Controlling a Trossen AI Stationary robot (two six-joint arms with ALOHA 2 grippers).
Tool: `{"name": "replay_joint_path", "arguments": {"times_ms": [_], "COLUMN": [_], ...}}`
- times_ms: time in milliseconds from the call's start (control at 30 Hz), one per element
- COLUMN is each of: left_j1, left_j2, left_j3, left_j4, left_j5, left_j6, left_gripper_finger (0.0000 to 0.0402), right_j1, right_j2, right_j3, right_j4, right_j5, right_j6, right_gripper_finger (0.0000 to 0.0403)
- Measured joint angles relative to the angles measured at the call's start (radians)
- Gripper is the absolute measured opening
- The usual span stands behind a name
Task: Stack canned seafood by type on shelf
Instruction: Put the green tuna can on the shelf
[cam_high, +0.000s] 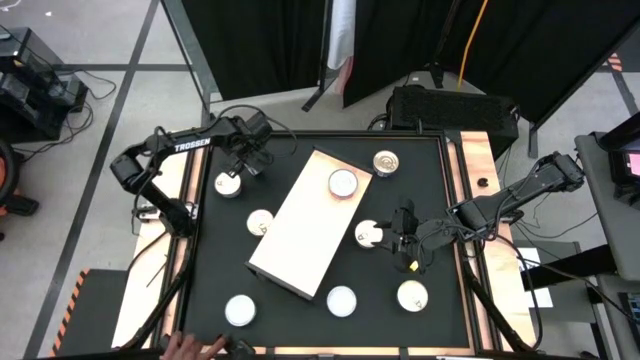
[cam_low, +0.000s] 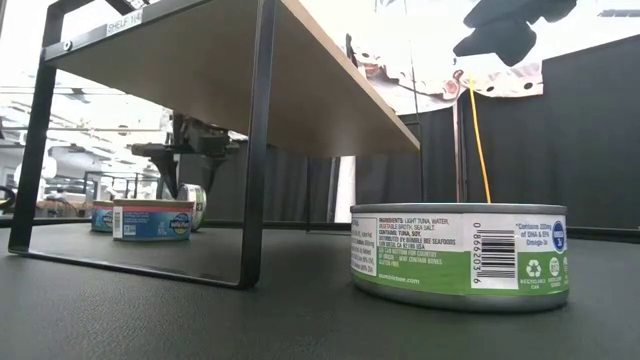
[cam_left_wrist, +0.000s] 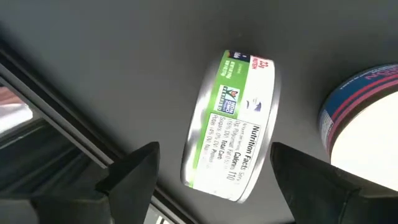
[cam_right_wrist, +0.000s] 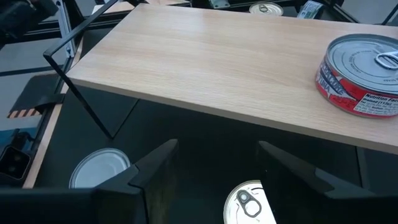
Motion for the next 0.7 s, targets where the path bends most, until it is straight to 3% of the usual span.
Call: {"name": "replay_joint_path", "arguments": {"times_ms": [533,700], "left_j1": [0.000,0.000], "left_j2": [0.003,0.002], "left_j3": [0.000,0.000], "left_j4": [-0.022,-0.025], "left_j5": [0.010,0.009], "left_j6": [0.003,-0.030], "left_gripper_finger": [0.0162,0.0146], "right_j1": [0.000,0.000], "right_j2": [0.000,0.000], "right_j3": [0.000,0.000], "right_j4": [0.000,0.000], "right_j5": [0.000,0.000], "right_j6": [-0.001,0.000], "right_gripper_finger": [0.0210,0.0210]}}
